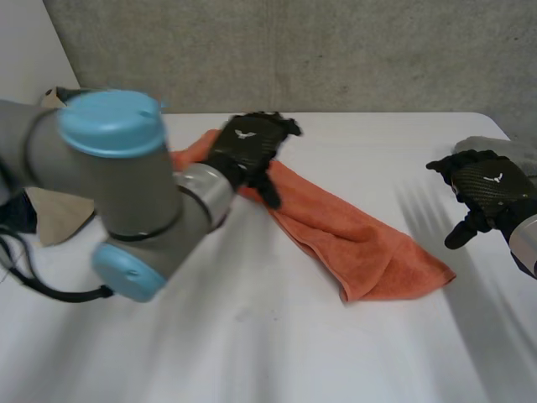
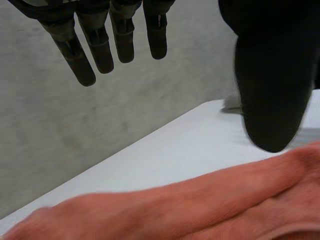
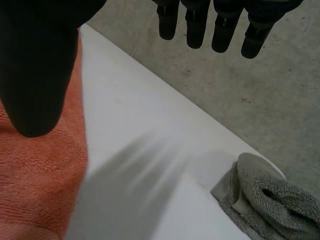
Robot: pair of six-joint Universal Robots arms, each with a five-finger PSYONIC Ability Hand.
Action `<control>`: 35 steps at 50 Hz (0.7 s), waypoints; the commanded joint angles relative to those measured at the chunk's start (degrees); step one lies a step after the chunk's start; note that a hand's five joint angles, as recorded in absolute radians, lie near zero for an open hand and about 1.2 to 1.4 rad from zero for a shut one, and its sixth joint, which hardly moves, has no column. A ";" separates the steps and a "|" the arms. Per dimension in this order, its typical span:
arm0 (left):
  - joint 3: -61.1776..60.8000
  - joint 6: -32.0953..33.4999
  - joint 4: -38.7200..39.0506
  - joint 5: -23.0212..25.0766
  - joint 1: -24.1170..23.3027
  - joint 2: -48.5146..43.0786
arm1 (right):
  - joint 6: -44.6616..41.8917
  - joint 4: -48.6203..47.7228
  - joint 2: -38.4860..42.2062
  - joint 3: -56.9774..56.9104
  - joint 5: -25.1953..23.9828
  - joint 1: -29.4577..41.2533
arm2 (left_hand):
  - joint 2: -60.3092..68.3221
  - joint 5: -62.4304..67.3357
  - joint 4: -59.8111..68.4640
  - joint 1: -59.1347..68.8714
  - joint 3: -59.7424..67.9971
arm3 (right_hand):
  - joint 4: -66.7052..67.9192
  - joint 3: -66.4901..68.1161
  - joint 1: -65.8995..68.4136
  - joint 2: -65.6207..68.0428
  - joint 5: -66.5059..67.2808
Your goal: Fold the laundry.
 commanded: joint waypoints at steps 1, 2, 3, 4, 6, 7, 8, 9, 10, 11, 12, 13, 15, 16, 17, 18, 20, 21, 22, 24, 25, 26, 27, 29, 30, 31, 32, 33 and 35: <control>-10.35 0.54 2.01 0.32 8.66 6.16 | -3.20 14.66 -2.32 -2.33 -0.20 0.30 | 0.32 1.11 0.66 -0.18 0.22 | -2.17 -2.10 -3.18 -2.30 -2.54; -11.32 0.63 2.45 0.41 10.32 6.08 | -2.77 16.08 -2.58 -1.90 -0.55 0.65 | 0.32 1.11 0.66 -0.18 0.22 | -2.17 -2.10 -3.18 -2.30 -2.54; -11.85 0.71 2.54 0.41 11.21 6.08 | -2.68 16.61 -2.76 -1.63 -0.47 1.00 | 0.32 1.11 0.66 -0.18 0.22 | -2.17 -2.10 -3.18 -2.30 -2.54; -12.29 0.72 2.63 0.50 12.09 6.16 | -2.07 17.05 -3.28 -1.11 -0.38 1.70 | 0.48 1.28 0.83 -0.02 0.38 | -2.17 -2.10 -3.18 -2.30 -2.54; -13.69 0.72 2.63 0.67 14.02 6.08 | -0.05 16.62 -3.29 -0.67 -0.12 4.15 | 0.82 1.61 1.17 0.32 0.72 | -2.17 -2.10 -3.18 -2.30 -2.54; -14.14 0.72 2.63 0.93 14.55 6.16 | 1.70 16.36 -3.11 -0.58 0.06 6.17 | 0.82 1.62 1.17 0.32 0.72 | -2.17 -2.10 -3.18 -2.30 -2.54; -14.66 0.72 2.63 1.37 14.99 6.43 | 5.55 15.66 -2.85 -0.49 0.41 9.41 | 0.82 1.62 1.17 0.32 0.72 | -2.17 -2.10 -3.18 -2.30 -2.54; -15.62 0.72 2.63 2.60 15.78 6.69 | 7.85 15.13 -2.67 -0.49 0.41 10.83 | 0.99 1.78 1.34 0.49 0.89 | -2.17 -2.10 -3.18 -2.30 -2.54; -16.07 0.72 2.63 3.30 16.14 6.78 | 10.13 14.43 -2.50 -0.58 0.50 12.24 | 0.99 1.78 1.34 0.49 0.89 | -2.17 -2.10 -3.18 -2.30 -2.54; -16.60 0.63 2.63 4.18 16.40 6.87 | 12.33 13.64 -2.06 -0.58 0.59 13.47 | 0.99 1.78 1.34 0.49 0.89 | -2.17 -2.10 -3.18 -2.30 -2.54; -17.04 0.63 2.63 4.97 16.58 7.13 | 16.01 11.89 -0.23 -0.75 1.02 15.57 | 0.99 1.78 1.34 0.49 0.89 | -2.17 -2.10 -3.18 -2.30 -2.54; -17.91 0.63 2.63 6.20 16.67 8.00 | 17.52 10.92 1.01 -1.01 1.38 16.63 | 0.99 1.78 1.34 0.49 0.89 | -2.17 -2.10 -3.18 -2.30 -2.54; -18.79 0.54 2.72 6.82 16.84 9.23 | 20.25 9.07 3.64 -1.37 2.78 18.04 | 0.99 1.78 1.34 0.49 0.89 | -2.17 -2.10 -3.18 -2.30 -2.54; -19.23 0.54 2.81 7.00 16.84 9.85 | 21.66 7.67 6.09 -2.15 4.44 19.53 | 0.99 1.78 1.34 0.49 0.89 | -2.17 -2.10 -3.18 -2.30 -2.54; -20.28 0.54 3.07 7.00 16.84 10.99 | 21.93 7.04 7.08 -2.77 5.41 20.33 | 0.99 1.78 1.34 0.49 0.89 | -2.17 -2.10 -3.18 -2.30 -2.54; -20.81 0.63 3.33 7.00 16.84 11.52 | 22.11 6.26 8.22 -3.47 6.99 21.47 | 0.99 1.78 1.34 0.49 0.89 | -2.17 -2.10 -3.18 -2.30 -2.54; -21.96 0.63 4.12 7.00 16.67 12.66 | 22.20 5.28 11.12 -5.58 10.77 24.54 | 0.99 1.78 1.34 0.49 0.89 | -2.17 -2.10 -3.18 -2.30 -2.54; -22.92 0.63 4.91 7.00 16.49 13.62 | 22.20 5.19 12.09 -6.11 11.92 25.43 | 0.99 1.78 1.34 0.49 0.89 | -2.17 -2.10 -3.18 -2.30 -2.54; -23.45 0.63 5.35 7.00 16.49 14.24 | 22.11 5.02 14.71 -7.51 14.62 27.35 | 0.99 1.78 1.34 0.49 0.89 | -2.17 -2.10 -3.18 -2.30 -2.54; -25.20 0.54 6.75 7.09 16.40 16.00 | 21.85 4.76 17.09 -8.83 17.54 28.59 | 0.99 1.78 1.34 0.49 0.89 | -2.17 -2.10 -3.18 -2.30 -2.54; -25.65 0.54 7.20 7.09 16.40 16.53 | 21.85 4.58 18.15 -9.53 18.94 28.95 | 0.99 1.78 1.34 0.49 0.89 | -2.17 -2.10 -3.18 -2.30 -2.54; -26.26 0.45 7.90 7.09 16.32 16.97 | 21.85 4.14 20.25 -10.93 21.39 29.65 | 0.99 1.78 1.34 0.49 0.89 | -2.17 -2.10 -3.18 -2.30 -2.54; -27.23 0.45 8.95 7.18 16.32 17.67 | 21.76 3.88 20.96 -11.38 22.11 29.83 | 0.99 1.78 1.34 0.49 0.89 | -2.17 -2.10 -3.18 -2.30 -2.54; -28.02 0.45 9.92 7.18 16.32 18.20 | 21.76 3.18 22.20 -12.17 23.52 29.92 | 0.99 1.78 1.34 0.49 0.89 | -0.25 -0.18 -1.26 -0.38 -0.62; -28.46 0.45 10.36 7.18 16.32 18.47 | 21.58 2.13 23.42 -12.87 24.05 30.09 | 0.99 1.78 1.34 0.49 0.89 | 2.76 2.83 1.75 2.64 2.39; -29.08 0.54 11.15 7.26 16.32 18.82 | 21.58 1.68 23.78 -13.14 24.23 30.18 | 0.99 1.78 1.34 0.49 0.89 | 3.29 3.36 2.28 3.17 2.92; -29.34 0.54 11.59 7.27 16.32 18.91 | 21.50 1.16 24.13 -13.32 24.32 30.27 | 0.99 1.78 1.34 0.49 0.89 | 5.13 5.19 4.12 5.00 4.76; -29.52 0.54 11.86 7.27 16.32 18.91 | 21.15 0.11 24.57 -13.49 24.49 30.27 | 0.99 1.78 1.34 0.49 0.89 | 12.98 13.04 11.96 12.85 12.60; -29.87 0.54 12.38 7.27 16.40 18.91 | 20.18 -0.78 24.75 -13.93 24.76 30.27 | 0.99 1.78 1.34 0.49 0.89 | 26.61 26.67 25.60 26.48 26.23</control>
